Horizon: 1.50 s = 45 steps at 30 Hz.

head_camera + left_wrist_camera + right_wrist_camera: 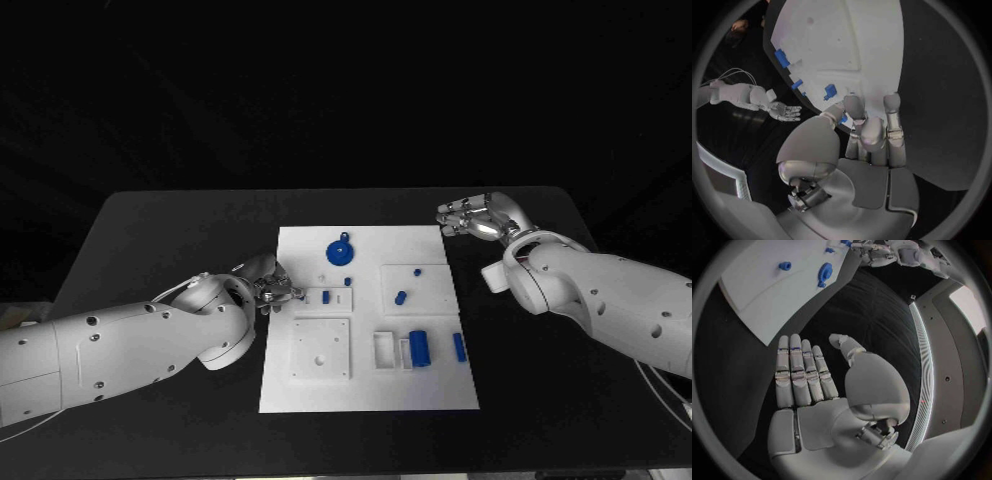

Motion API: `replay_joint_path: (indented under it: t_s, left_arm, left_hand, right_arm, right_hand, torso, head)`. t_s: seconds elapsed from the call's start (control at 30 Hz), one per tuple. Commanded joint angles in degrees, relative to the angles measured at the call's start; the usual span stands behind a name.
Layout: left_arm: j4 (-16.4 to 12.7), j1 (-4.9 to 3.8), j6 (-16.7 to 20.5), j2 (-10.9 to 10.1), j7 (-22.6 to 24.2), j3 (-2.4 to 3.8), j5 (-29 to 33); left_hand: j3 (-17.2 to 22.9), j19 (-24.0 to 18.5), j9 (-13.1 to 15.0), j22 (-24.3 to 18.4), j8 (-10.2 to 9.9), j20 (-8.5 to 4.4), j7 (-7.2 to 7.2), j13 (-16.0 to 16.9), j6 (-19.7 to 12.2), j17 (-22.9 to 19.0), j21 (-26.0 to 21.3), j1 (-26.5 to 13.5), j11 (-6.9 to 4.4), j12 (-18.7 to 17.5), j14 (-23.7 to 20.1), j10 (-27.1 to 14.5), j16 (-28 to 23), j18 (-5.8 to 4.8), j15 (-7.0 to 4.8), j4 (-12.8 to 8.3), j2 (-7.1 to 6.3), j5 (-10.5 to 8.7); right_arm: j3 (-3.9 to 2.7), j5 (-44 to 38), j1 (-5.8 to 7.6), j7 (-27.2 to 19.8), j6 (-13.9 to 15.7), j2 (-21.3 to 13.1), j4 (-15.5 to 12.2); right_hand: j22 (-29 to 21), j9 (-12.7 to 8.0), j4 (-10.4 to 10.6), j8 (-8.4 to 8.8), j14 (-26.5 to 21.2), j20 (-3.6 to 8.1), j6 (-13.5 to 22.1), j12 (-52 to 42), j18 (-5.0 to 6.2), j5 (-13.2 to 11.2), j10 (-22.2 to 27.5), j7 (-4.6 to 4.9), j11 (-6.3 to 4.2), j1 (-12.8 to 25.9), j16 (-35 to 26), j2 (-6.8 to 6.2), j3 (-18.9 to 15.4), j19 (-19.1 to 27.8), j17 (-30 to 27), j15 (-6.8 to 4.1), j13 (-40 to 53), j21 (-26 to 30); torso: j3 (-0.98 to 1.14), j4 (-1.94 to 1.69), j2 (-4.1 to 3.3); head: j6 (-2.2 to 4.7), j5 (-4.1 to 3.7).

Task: Assemble the parts on the task board

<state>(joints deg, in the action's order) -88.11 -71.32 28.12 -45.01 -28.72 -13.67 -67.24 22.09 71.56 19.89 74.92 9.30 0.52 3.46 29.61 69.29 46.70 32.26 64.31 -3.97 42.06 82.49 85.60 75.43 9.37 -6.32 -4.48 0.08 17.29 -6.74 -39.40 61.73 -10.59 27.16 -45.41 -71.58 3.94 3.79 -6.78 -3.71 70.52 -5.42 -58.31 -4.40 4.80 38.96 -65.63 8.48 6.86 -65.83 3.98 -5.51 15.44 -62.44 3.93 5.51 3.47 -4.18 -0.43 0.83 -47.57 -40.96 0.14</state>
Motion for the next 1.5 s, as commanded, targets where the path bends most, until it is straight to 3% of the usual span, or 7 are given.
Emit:
replay_joint_path:
  t_s: [0.03,0.13,0.43,0.53,1.23,1.43,1.5]
  left_arm:
    - [-0.1,0.22,-1.8,0.3,-0.7,-0.16,0.8]
    - [-0.1,0.22,-2.2,0.4,-0.7,-0.17,1.1]
    - [-0.1,0.22,-2.8,0.6,-0.2,-0.17,1.6]
    - [-0.2,0.22,-2.8,0.6,-0.1,-0.17,1.6]
    - [-0.4,0.22,-2.4,0.7,0.2,-0.17,2.1]
    - [-0.4,0.22,-0.3,0.4,4.5,-0.15,8.3]
    - [-0.3,0.22,0.4,0.2,6.6,-0.15,11.5]
  left_hand:
    - [1.4,0.0,0.1,1.1,0.2,0.33,-6.28,0.0,14.5,-0.1,0.1,1.4,-1.26,0.2,0.0,1.0,0.1,0.51,-0.11,-1.7,0.45,-0.96]
    - [0.2,0.0,0.0,1.0,0.0,0.32,-6.23,-0.1,14.4,-0.4,-0.1,2.5,-1.26,0.1,0.0,1.0,-0.1,0.44,-0.08,-1.0,-0.01,-4.44]
    - [-2.3,0.1,-0.8,1.1,-0.9,0.3,-6.23,-0.3,15.0,-0.3,-0.6,5.9,-1.13,0.2,0.0,1.0,-0.1,0.32,0.0,1.0,-2.54,-6.72]
    - [-3.6,0.2,-1.0,1.1,-1.1,0.37,-6.3,-0.3,15.4,-0.2,-0.7,6.5,-1.13,0.5,0.0,1.0,-0.1,0.32,-0.05,1.3,-2.86,-9.44]
    - [-2.6,0.1,-0.9,1.1,-1.1,0.61,-6.22,-0.3,15.2,-0.1,-0.3,5.4,-1.17,0.6,0.0,1.0,0.1,0.67,-0.04,-0.1,-0.93,-5.21]
    - [-3.8,-0.1,3.0,0.9,-2.7,-0.2,-6.02,-1.7,14.2,-3.1,-0.9,6.0,-1.05,-0.4,-0.5,1.1,-1.7,0.01,0.03,1.9,0.39,-12.96]
    - [-5.3,0.3,7.5,0.9,-5.2,-2.09,-5.97,-3.4,14.3,-4.0,-2.2,7.2,-1.03,-0.6,-0.5,1.1,-2.7,-1.96,-0.08,3.8,1.11,-13.91]
  right_arm:
    - [-0.03,-0.1,-0.05,-0.6,-0.3,0.0,-0.1]
    - [-0.03,-0.1,-0.05,-0.6,-0.3,0.0,-0.1]
    - [-0.03,-0.1,-0.05,-0.6,-0.3,0.0,-0.1]
    - [-0.03,-0.1,-0.05,-0.6,-0.4,0.0,0.0]
    - [-0.03,0.0,-0.06,-0.6,-0.4,0.1,0.1]
    - [-0.03,0.0,-0.06,-0.6,-0.4,0.2,0.1]
    - [-0.03,0.0,-0.07,-0.6,-0.4,0.2,0.1]
  right_hand:
    - [-0.1,-0.1,0.3,0.12,-0.4,0.0,0.0,0.1,-0.4,0.3,0.1,0.13,-0.09,0.3,-0.2,-0.09,-0.1,0.5,-0.1,0.11,-0.1,0.0]
    - [-0.1,-0.1,0.3,0.12,-0.4,0.0,0.0,0.1,-0.4,0.3,0.1,0.13,-0.09,0.3,-0.2,-0.09,-0.1,0.5,-0.1,0.11,-0.1,0.0]
    - [-0.1,-0.1,0.3,0.12,-0.4,0.0,0.0,0.1,-0.4,0.3,0.1,0.13,-0.09,0.3,-0.2,-0.09,-0.1,0.5,-0.1,0.11,-0.1,0.0]
    - [-0.1,-0.1,0.3,0.12,-0.4,0.0,0.0,0.1,-0.4,0.3,0.1,0.13,-0.09,0.3,-0.2,-0.09,-0.1,0.5,-0.1,0.11,-0.1,0.0]
    - [-0.1,0.0,0.4,0.11,-0.4,0.01,0.0,0.2,-0.4,0.4,0.1,0.13,-0.09,0.3,-0.2,-0.18,0.1,0.4,-0.1,0.11,-0.1,0.0]
    - [-0.1,0.0,0.4,0.11,-0.4,0.01,0.0,0.2,-0.4,0.4,0.1,0.13,-0.09,0.3,-0.2,-0.18,0.1,0.4,-0.1,0.11,-0.1,0.0]
    - [-0.1,0.0,0.4,0.11,-0.4,0.01,0.0,0.2,-0.4,0.4,0.1,0.13,-0.09,0.3,-0.2,-0.18,0.1,0.4,-0.1,0.11,-0.1,0.0]
  torso:
    - [0.01,0.0,0.01]
    - [0.01,0.0,-0.01]
    - [-0.01,0.0,0.01]
    - [0.0,0.0,0.02]
    - [-0.02,0.01,0.02]
    - [-0.03,0.02,0.01]
    - [-0.04,0.03,0.02]
  head:
    - [0.03,-0.08]
    - [0.04,-0.08]
    - [-0.01,-0.13]
    - [-0.04,-0.09]
    - [0.0,-0.11]
    - [0.21,-0.09]
    - [0.29,-0.07]
